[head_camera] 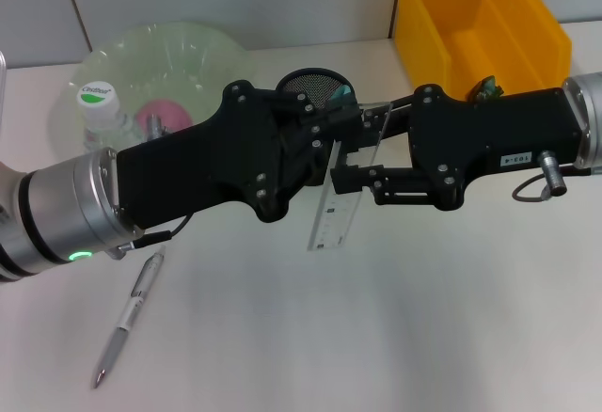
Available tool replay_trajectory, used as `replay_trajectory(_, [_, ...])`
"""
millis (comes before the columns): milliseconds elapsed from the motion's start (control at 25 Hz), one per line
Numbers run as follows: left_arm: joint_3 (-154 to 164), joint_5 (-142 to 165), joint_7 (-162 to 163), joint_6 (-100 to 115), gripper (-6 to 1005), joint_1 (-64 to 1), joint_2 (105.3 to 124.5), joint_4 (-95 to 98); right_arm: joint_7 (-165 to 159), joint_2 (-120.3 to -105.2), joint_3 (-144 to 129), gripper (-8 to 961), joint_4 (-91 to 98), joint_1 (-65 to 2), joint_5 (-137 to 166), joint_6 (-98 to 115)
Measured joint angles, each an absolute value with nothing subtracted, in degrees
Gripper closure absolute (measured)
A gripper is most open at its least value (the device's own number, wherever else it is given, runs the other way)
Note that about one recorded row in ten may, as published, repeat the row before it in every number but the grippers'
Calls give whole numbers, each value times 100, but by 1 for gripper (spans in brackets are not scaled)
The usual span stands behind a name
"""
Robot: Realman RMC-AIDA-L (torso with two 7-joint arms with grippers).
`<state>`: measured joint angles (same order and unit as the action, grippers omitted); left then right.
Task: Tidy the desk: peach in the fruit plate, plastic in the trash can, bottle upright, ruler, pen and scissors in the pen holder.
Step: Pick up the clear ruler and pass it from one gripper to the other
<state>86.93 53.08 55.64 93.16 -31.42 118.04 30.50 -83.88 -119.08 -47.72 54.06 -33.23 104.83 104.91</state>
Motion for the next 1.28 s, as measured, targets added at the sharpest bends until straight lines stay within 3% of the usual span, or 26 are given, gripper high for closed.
replay_trajectory(320, [8666,5308,5551,9417,988,-3137,11803,3050,-8393,-11909,-4811,572,5405,-3323,10479,10489])
replay_trajectory(560, [8665,5308,5558,9441,986,-3137,11803,3050,-8393,-11909,-4919,568,5405,-3371,10476,10481])
replay_trajectory(760, [8665,5307,5559,9453,987,-3137,11803,3050,-8383,-11909,-4936,660,5405,-3391,10476,10516])
replay_trajectory(1280, [8557,5295,5575,9468,988,-3112,11803,3030,-8278,-11900,-4920,727,5395,-3313,10378,10602])
